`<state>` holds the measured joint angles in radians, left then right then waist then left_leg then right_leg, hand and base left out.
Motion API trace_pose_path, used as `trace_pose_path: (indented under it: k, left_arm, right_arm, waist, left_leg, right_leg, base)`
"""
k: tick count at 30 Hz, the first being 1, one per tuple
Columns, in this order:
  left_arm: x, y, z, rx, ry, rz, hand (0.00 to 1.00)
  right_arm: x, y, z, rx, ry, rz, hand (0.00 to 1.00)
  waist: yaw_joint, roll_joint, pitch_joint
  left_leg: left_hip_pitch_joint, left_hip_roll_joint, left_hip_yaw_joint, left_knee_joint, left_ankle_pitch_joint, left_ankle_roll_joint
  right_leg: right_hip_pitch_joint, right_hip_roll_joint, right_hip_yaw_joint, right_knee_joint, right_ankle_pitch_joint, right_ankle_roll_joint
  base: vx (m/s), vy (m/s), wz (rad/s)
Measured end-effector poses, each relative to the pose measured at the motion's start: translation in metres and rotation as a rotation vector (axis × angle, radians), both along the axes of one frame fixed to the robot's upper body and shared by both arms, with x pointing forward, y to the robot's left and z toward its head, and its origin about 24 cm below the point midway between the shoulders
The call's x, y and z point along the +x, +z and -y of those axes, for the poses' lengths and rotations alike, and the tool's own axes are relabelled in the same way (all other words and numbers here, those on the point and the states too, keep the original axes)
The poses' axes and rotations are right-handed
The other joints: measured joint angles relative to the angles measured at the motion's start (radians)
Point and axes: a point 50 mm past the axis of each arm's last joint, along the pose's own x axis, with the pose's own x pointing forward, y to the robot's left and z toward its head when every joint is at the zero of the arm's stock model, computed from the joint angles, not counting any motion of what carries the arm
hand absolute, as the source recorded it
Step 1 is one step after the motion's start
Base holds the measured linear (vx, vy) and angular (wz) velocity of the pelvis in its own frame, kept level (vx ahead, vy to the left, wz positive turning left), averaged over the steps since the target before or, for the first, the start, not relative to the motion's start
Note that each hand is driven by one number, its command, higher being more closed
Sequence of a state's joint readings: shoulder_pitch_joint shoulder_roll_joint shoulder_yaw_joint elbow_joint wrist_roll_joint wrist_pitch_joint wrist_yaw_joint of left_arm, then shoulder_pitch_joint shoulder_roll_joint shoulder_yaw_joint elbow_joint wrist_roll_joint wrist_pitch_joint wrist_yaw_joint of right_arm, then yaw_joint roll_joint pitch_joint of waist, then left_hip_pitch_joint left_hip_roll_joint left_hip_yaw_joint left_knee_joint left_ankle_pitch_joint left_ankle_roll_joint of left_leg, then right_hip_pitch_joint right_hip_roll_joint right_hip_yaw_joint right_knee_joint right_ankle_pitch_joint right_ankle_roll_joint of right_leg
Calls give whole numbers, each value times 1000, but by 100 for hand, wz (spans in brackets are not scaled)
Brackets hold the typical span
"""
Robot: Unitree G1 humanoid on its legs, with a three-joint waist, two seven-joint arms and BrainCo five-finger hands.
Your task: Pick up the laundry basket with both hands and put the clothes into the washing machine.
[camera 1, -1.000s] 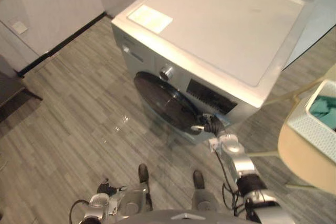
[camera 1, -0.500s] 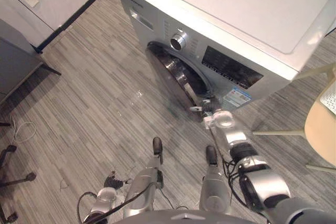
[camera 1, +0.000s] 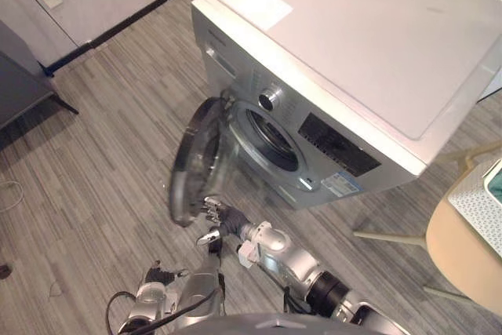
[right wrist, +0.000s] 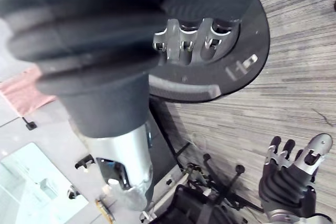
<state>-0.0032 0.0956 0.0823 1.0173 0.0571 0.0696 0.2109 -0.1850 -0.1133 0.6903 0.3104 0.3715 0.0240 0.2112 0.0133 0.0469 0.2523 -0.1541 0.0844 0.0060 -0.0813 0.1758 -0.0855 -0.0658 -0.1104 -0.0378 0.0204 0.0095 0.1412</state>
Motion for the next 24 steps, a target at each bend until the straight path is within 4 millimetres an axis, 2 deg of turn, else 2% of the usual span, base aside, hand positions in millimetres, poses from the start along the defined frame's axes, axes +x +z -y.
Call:
trace_pose_path:
  k: [3,6,10,11,13,14,17,18,19,20,21,22,24]
  left_arm:
    - [-2,0,-3,10,1,-9,0]
    - [-6,-2,-7,19,8,-34,0]
    - [-5,-2,-7,20,-7,-40,0]
    - [-3,-1,-7,16,-21,-35,0]
    - [-2,0,-8,17,-23,-33,0]
    - [2,1,-8,18,-25,-27,0]
    - [25,9,-6,11,-37,34,0]
    - [44,20,-12,14,-14,109,0]
    - [52,26,-16,19,0,143,0]
    - [64,35,-26,27,33,195,0]
    - [84,54,-47,48,104,286,0]
    - [91,62,-56,58,133,319,0]
    - [112,92,-90,106,239,428,0]
  right_arm:
    - [-2,-2,19,40,-92,-18,0]
    - [-10,-13,55,37,-248,-63,0]
    - [-30,-36,104,-32,-453,-145,0]
    - [-41,-46,127,-73,-556,-186,0]
    - [-47,-53,141,-130,-605,-202,0]
    - [-52,-62,155,-206,-633,-223,0]
    - [-67,-81,187,-362,-725,-297,0]
    - [-74,-88,203,-410,-786,-340,0]
    - [-77,-90,209,-429,-804,-354,0]
    - [-81,-93,216,-456,-823,-375,0]
    - [-86,-97,224,-483,-854,-409,0]
    - [-88,-98,226,-491,-862,-422,0]
    - [-96,-104,232,-502,-894,-467,0]
  waist:
    - [-4,-25,-19]
    - [-6,-50,-37]
    - [-18,-58,-52]
    - [-27,-59,-61]
    - [-37,-61,-65]
    - [-47,-63,-70]
    - [-59,-66,-73]
    - [-65,-66,-73]
    - [-67,-66,-73]
    - [-73,-66,-73]
    - [-79,-70,-70]
    - [-83,-73,-66]
    - [-93,-87,-56]
  left_leg:
    - [1,5,10,-5,-9,-7]
    - [13,9,26,-6,-15,-4]
    - [15,11,39,-6,-16,-3]
    - [14,12,57,-6,-16,-2]
    - [14,12,69,-6,-17,-1]
    - [14,12,79,-6,-18,1]
    - [14,13,100,-5,-19,2]
    - [10,16,119,-5,-21,2]
    - [6,17,128,-5,-22,2]
    - [-3,19,139,-5,-22,2]
    - [-17,26,162,-5,-22,2]
    - [-21,30,174,-5,-22,2]
    - [-39,37,202,-5,-22,1]
  right_leg:
    - [-5,5,11,2,-10,-13]
    - [-4,9,31,1,-12,-12]
    - [-10,11,49,-1,-12,-12]
    - [-22,11,67,-1,-12,-13]
    - [-28,11,81,-1,-11,-14]
    - [-38,11,91,-1,-10,-16]
    - [-51,13,112,-2,-6,-21]
    - [-68,14,127,-1,-3,-25]
    - [-78,16,138,0,-2,-27]
    - [-94,17,143,0,2,-32]
    - [-118,23,164,0,9,-42]
    - [-132,27,173,-2,14,-48]
    - [-163,32,191,-7,42,-56]
  base:
    - [-56,1,-9]
    - [-63,-1,-16]
    - [-46,-3,-12]
    - [-21,-6,-24]
    - [-11,-6,-26]
    - [-13,-5,-24]
    - [-12,-9,-23]
    - [-10,-13,-36]
    - [-11,-22,-42]
    - [-1,-36,-45]
    - [6,-43,-49]
    - [7,-41,-57]
    - [16,-48,-48]
